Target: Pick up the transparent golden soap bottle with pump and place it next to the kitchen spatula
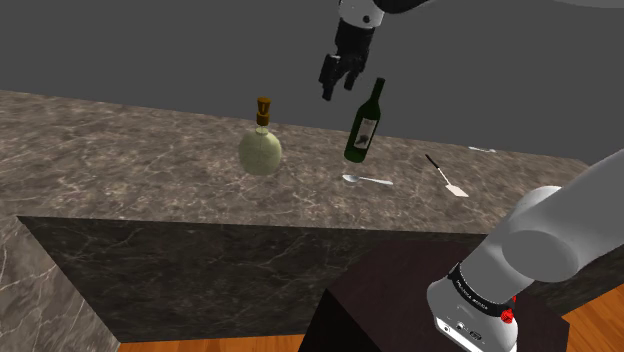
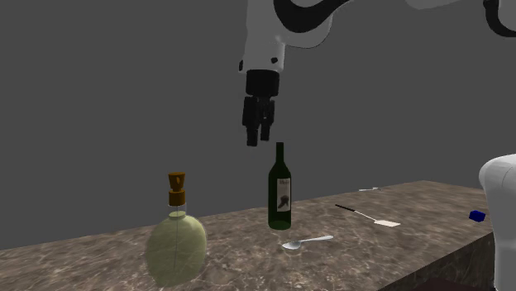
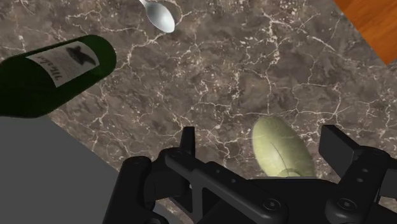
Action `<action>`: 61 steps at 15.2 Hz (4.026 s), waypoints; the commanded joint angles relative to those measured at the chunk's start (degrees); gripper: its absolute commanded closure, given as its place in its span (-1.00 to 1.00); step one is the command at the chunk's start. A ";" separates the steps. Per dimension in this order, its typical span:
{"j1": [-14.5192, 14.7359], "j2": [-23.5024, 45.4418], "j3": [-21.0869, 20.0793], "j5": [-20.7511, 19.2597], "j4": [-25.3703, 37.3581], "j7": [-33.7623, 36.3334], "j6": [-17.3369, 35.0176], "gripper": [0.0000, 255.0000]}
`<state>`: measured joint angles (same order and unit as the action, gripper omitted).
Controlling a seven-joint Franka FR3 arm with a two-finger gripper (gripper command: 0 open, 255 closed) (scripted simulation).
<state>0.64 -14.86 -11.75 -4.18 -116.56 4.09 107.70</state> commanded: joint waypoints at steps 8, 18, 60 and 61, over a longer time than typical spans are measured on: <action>2.04 20.45 -3.92 -5.19 18.45 7.21 0.62 -1.00; 5.31 35.84 -4.26 -9.70 33.32 10.67 0.08 -1.00; 1.61 29.93 -3.47 -7.17 34.36 4.83 -5.88 1.00; 0.61 28.36 -3.13 -6.60 32.22 3.65 -5.07 1.00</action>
<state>2.08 14.56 -15.15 -11.21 -83.18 8.83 102.28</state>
